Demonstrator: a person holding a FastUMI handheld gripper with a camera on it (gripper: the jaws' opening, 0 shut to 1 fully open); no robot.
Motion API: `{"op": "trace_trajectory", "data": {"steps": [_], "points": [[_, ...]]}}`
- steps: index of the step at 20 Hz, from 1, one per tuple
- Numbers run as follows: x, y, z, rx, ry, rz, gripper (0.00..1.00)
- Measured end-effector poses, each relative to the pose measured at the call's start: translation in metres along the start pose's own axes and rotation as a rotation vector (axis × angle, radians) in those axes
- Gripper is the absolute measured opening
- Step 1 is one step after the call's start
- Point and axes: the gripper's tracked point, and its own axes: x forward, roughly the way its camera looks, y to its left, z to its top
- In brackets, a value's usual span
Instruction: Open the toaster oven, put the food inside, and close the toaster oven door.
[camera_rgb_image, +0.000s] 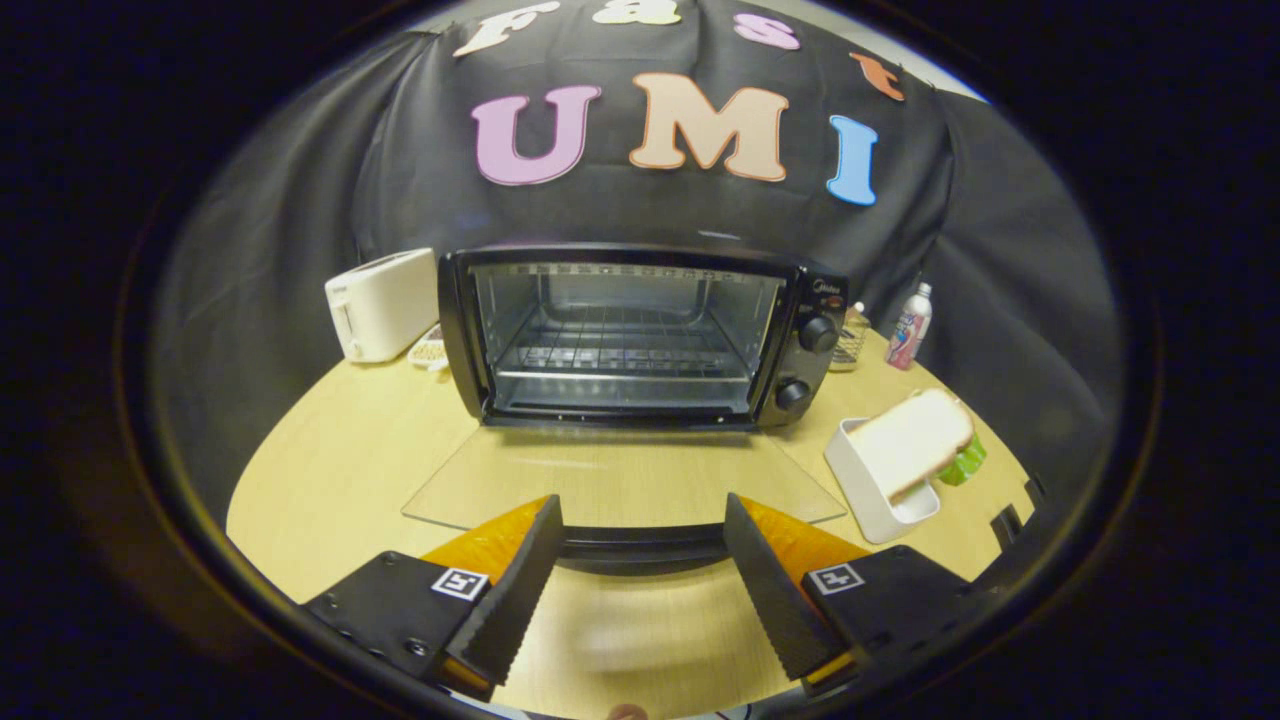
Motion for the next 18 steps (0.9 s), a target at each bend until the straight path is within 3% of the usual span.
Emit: {"op": "trace_trajectory", "data": {"steps": [4, 10, 14, 18], "points": [[0.01, 0.006, -0.027, 0.021, 0.069, 0.005, 1.0], [0.008, 0.0, -0.02, 0.063, 0.055, -0.001, 1.0], [-0.005, -0.043, 0.015, 0.065, -0.021, -0.108, 1.0], [-0.015, -0.125, 0.061, 0.133, -0.115, -0.269, 1.0]]}}
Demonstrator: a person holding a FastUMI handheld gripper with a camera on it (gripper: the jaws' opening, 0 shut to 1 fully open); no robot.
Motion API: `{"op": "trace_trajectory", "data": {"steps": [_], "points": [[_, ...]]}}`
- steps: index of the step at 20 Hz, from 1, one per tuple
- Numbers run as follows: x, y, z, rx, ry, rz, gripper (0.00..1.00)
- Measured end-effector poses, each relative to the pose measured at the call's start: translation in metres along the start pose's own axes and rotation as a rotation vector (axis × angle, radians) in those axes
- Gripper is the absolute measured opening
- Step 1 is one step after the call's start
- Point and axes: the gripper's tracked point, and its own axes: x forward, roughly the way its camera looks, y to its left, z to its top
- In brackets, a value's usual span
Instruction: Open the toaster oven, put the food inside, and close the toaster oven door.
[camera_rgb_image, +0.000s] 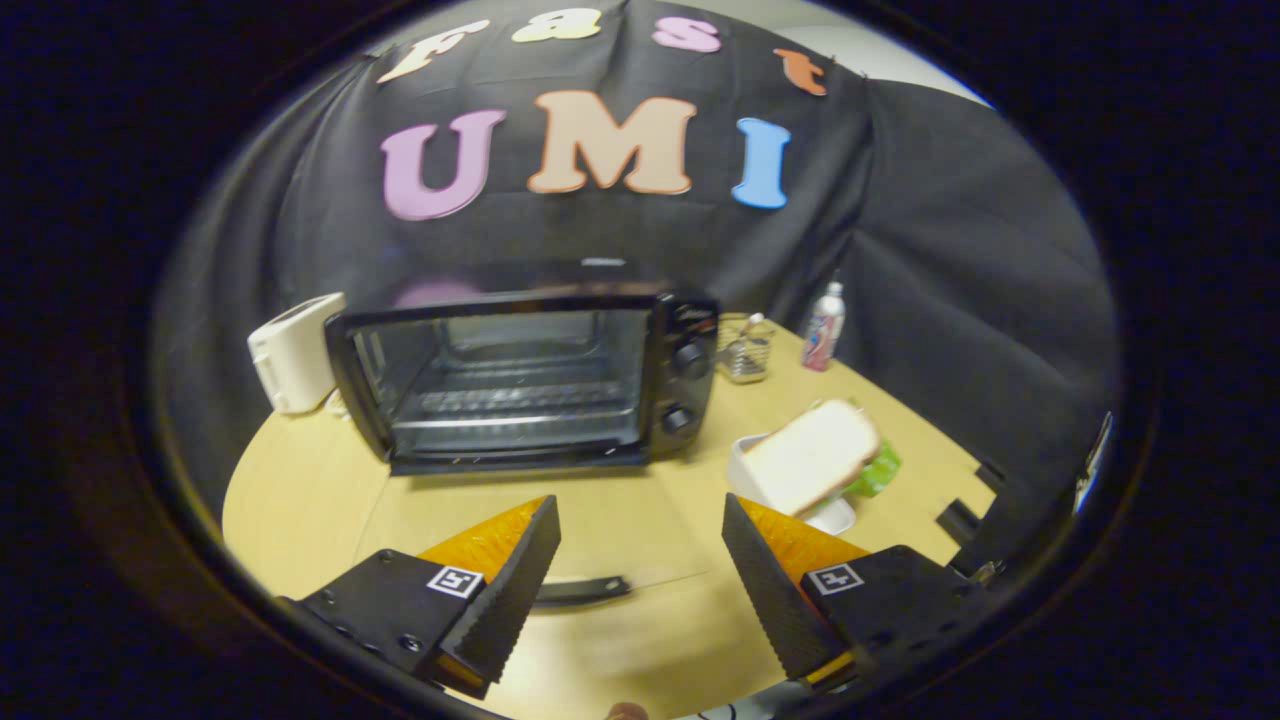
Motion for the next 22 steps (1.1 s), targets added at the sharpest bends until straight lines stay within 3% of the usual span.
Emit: {"op": "trace_trajectory", "data": {"steps": [5, 8, 12, 20, 22], "points": [[0.029, -0.103, 0.031, 0.176, -0.058, -0.187, 1.0], [0.048, -0.151, 0.03, 0.344, -0.08, -0.242, 1.0], [0.088, -0.174, 0.011, 0.557, -0.059, -0.196, 0.99], [0.139, -0.151, -0.047, 0.584, 0.151, -0.06, 0.99], [0.145, -0.135, -0.051, 0.599, 0.196, -0.011, 0.9]]}}
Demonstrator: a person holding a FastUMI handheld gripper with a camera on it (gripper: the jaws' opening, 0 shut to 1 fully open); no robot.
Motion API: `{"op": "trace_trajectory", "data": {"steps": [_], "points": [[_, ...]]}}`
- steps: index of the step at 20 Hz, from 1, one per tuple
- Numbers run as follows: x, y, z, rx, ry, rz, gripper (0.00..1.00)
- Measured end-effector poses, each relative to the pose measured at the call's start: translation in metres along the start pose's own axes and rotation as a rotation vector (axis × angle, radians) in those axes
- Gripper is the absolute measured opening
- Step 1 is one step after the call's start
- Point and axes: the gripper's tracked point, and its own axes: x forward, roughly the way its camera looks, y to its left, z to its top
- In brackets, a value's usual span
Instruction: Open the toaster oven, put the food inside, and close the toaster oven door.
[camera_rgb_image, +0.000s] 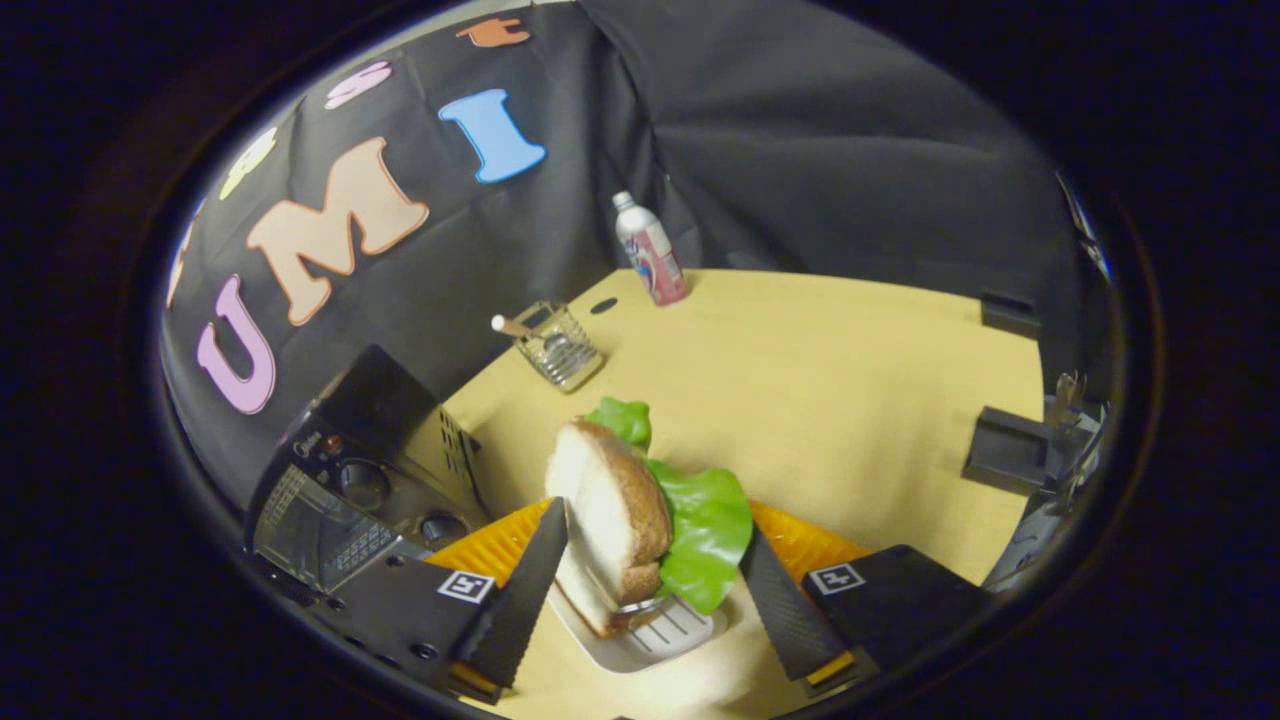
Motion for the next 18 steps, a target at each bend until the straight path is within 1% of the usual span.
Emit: {"op": "trace_trajectory", "data": {"steps": [1, 3, 4, 5, 10, 13, 18], "points": [[0.0, 0.003, 0.001, 0.01, 0.004, 0.009, 0.83], [0.005, 0.003, 0.0, 0.018, 0.002, 0.0, 0.7], [0.0, 0.006, 0.002, 0.028, -0.004, 0.023, 0.64], [0.001, 0.015, 0.003, 0.042, -0.015, 0.063, 0.57], [0.001, 0.018, 0.007, 0.067, -0.007, 0.06, 0.27], [-0.003, 0.02, 0.01, 0.067, -0.014, 0.063, 0.27], [-0.023, 0.032, 0.035, 0.128, -0.09, 0.107, 0.27]]}}
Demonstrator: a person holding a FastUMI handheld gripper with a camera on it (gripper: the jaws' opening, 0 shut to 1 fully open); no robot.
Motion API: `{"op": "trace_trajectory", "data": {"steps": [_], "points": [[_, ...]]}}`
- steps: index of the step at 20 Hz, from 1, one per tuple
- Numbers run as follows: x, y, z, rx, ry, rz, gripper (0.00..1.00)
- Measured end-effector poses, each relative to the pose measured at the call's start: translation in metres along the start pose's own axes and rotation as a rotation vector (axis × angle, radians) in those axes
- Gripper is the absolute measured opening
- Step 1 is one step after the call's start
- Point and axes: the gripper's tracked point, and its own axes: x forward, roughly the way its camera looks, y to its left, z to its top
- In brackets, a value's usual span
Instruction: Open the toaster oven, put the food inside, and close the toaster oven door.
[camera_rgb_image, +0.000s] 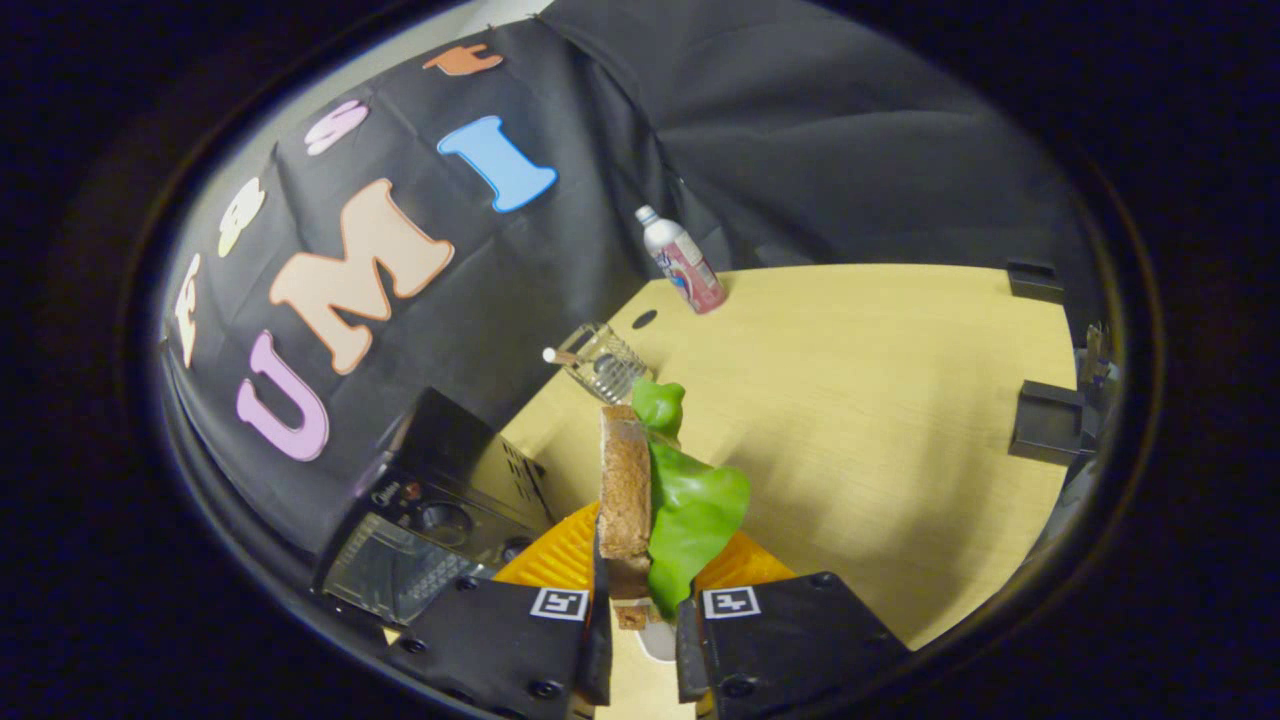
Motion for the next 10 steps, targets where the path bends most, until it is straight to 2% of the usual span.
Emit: {"op": "trace_trajectory", "data": {"steps": [5, 10], "points": [[-0.029, 0.026, 0.011, 0.047, -0.055, 0.052, 0.27], [-0.059, 0.054, -0.014, 0.139, -0.055, 0.129, 0.27]]}}
